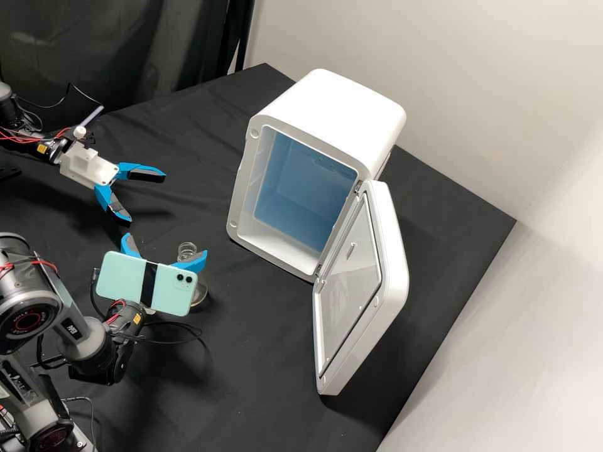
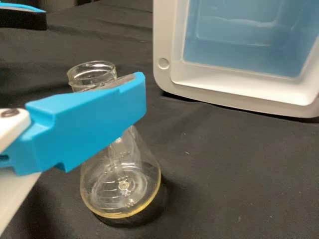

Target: Place the flask in the incubator

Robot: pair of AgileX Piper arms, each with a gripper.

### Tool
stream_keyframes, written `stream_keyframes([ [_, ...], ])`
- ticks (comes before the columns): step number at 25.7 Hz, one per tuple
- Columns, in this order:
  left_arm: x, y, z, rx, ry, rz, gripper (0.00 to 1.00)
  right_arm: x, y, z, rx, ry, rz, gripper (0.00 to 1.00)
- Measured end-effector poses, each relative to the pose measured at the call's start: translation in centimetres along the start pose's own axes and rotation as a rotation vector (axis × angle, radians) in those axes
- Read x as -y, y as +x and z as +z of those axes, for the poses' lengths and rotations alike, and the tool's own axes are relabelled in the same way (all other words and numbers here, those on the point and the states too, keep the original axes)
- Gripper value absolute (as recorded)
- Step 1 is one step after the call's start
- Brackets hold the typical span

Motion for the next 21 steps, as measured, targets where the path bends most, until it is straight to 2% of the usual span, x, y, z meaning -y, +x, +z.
stream_keyframes([
  [3, 0.00, 0.0, 0.0, 0.000, 0.000, 0.000, 1.00, -0.4, -0.3, 0.6, 0.034, 0.007, 0.027, 1.00],
  [6, 0.00, 0.0, 0.0, 0.000, 0.000, 0.000, 1.00, -0.6, -0.6, 1.7, 0.087, 0.035, 0.044, 1.00],
  [9, 0.00, 0.0, 0.0, 0.000, 0.000, 0.000, 1.00, -0.7, -0.8, 2.5, 0.125, 0.059, 0.051, 1.00],
  [14, 0.00, 0.0, 0.0, 0.000, 0.000, 0.000, 1.00, -0.7, -0.9, 2.5, 0.118, 0.052, 0.044, 1.00],
  [16, 0.00, 0.0, 0.0, 0.000, 0.000, 0.000, 1.00, -0.7, -0.9, 2.6, 0.120, 0.037, 0.042, 1.00],
  [21, 0.00, 0.0, 0.0, 0.000, 0.000, 0.000, 1.00, -0.4, -0.8, 2.8, 0.125, 0.033, 0.028, 1.00],
])
